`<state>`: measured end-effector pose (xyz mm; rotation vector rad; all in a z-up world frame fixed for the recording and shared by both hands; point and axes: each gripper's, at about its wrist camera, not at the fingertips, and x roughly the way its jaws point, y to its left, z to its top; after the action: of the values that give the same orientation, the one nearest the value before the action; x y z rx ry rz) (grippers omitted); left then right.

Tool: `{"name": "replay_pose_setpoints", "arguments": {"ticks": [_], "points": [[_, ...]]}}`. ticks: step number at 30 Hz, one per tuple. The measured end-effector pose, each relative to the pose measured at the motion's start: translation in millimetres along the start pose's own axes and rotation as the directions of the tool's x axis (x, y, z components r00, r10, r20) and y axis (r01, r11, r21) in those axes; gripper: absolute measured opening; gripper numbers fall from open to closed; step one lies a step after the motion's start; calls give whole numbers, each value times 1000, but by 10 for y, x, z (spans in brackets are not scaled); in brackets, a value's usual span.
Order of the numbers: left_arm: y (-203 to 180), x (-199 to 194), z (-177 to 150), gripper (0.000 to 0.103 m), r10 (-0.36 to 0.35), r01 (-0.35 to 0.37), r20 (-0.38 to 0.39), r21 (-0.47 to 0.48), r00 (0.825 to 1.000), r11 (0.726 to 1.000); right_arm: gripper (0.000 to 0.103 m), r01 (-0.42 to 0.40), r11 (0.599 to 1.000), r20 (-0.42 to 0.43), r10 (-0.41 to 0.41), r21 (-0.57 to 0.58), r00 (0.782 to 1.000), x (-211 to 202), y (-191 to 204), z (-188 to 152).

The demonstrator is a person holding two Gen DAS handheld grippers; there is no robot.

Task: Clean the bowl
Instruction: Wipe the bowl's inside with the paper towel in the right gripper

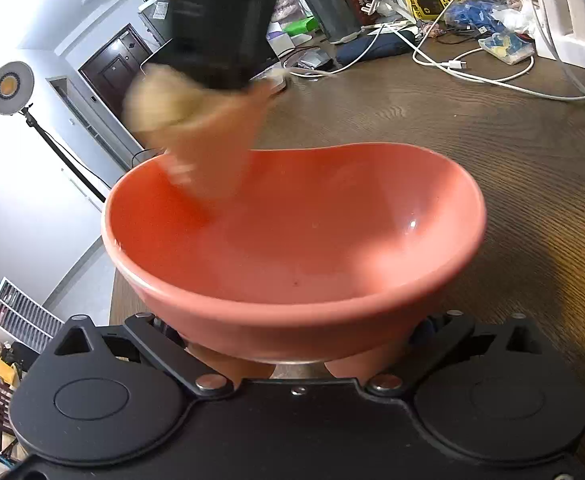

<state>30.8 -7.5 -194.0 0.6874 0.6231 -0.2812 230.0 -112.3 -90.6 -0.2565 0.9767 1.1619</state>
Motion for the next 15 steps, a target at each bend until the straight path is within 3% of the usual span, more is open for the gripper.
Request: {"name": "replay_pose_setpoints", "arguments": {"ticks": [4,8,15], "points": [[-12,1,0,98,4,-4,3,11,1000,1000,0,35,999,-83,-32,30,996,39,-140,-223],[-3,1,2,98,3,-3,3,14,1000,1000,0,28,999,-132,-25,20,991,57,-31,-452],[6,5,2,98,-4,4,-3,13,1000,1000,0,-49,999,-165,45,-18,985,26,332,-753]]}}
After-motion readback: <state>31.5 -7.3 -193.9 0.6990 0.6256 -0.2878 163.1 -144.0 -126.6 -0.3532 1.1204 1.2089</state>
